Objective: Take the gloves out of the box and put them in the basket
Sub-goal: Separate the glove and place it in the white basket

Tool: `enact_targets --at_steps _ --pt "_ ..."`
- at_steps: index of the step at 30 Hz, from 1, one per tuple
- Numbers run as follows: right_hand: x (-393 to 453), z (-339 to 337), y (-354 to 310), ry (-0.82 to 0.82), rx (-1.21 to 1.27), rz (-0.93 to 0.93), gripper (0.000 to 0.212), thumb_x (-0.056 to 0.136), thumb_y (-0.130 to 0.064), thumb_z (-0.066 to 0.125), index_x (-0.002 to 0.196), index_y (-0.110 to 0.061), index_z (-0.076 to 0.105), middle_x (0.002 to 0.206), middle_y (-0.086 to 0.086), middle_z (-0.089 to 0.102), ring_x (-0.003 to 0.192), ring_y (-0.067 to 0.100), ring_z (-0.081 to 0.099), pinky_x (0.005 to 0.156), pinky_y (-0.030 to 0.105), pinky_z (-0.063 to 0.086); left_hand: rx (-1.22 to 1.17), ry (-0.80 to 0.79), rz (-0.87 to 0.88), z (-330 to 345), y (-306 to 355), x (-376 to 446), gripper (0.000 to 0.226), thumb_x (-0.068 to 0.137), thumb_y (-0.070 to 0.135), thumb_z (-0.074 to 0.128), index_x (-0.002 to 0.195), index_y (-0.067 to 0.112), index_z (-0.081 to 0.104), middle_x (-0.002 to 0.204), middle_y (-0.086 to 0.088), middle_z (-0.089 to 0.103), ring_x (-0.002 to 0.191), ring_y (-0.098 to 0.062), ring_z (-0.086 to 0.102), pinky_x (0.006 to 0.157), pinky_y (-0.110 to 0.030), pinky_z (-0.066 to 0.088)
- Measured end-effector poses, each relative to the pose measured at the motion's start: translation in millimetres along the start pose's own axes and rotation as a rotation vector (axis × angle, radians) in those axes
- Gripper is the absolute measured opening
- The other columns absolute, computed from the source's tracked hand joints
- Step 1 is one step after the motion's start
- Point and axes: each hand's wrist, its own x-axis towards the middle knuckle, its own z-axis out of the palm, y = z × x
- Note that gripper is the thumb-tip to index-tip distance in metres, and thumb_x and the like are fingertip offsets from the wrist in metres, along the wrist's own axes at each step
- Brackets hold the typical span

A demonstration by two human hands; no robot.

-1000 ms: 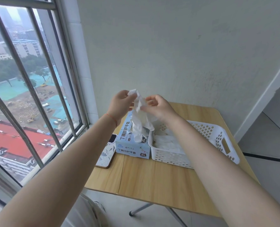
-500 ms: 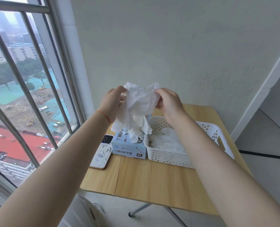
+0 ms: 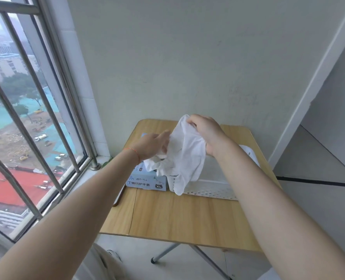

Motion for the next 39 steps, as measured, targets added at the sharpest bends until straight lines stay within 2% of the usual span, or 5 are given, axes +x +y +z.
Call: enact_targets --at_steps 8,12,19,27,39 --pt "-1 -11 -9 -0.117 -0.057 0.033 0.037 0.075 -0.017 0.054 0.056 -0.024 0.023 0.062 -0.003 0.017 0.062 0.017 0.013 0.062 0.037 0.012 0.227 0.442 0.077 -9 12 -8 0.038 0.089 0.041 0.05 0.063 0.015 0.058 0.065 -0.006 0.058 0.065 -0.023 0.054 0.054 -0.029 0.039" --pt "-4 -10 -15 -0.288 0.049 0.081 0.022 0.069 -0.023 0.06 0.063 -0.021 0.04 0.063 0.001 0.033 0.055 0.016 0.034 0.056 0.031 0.027 -0.608 -0.095 0.252 -13 39 -13 0.067 0.084 0.065 0.056 0.112 0.007 0.071 0.112 -0.017 0.071 0.101 -0.026 0.067 0.082 -0.035 0.05" --pt "2 -31 -22 -0.134 0.27 0.029 0.035 0.064 -0.021 0.062 0.065 -0.023 0.026 0.064 -0.001 0.029 0.054 0.014 0.034 0.056 0.03 0.027 -0.654 -0.571 0.154 -1 25 -25 0.031 0.086 0.016 0.064 0.112 0.0 0.064 0.097 -0.01 0.07 0.088 -0.026 0.068 0.077 -0.034 0.056" --pt "-2 -50 1 0.121 0.192 0.192 0.022 0.084 -0.008 0.049 0.063 -0.014 0.047 0.05 0.001 0.046 0.045 0.016 0.044 0.051 0.023 0.035 -0.843 -0.327 -0.004 -2 18 -6 0.021 0.077 0.021 0.067 0.088 0.004 0.062 0.067 -0.007 0.063 0.059 -0.022 0.061 0.06 -0.03 0.049" --pt "-3 -92 49 0.116 -0.246 0.327 0.012 0.085 -0.004 0.047 0.089 -0.001 0.058 0.074 0.014 0.055 0.061 0.026 0.054 0.051 0.028 0.048 0.257 -0.178 -0.096 48 65 35 0.021 0.092 0.023 0.052 0.072 0.018 0.049 0.07 0.002 0.048 0.062 -0.014 0.047 0.054 -0.024 0.038"
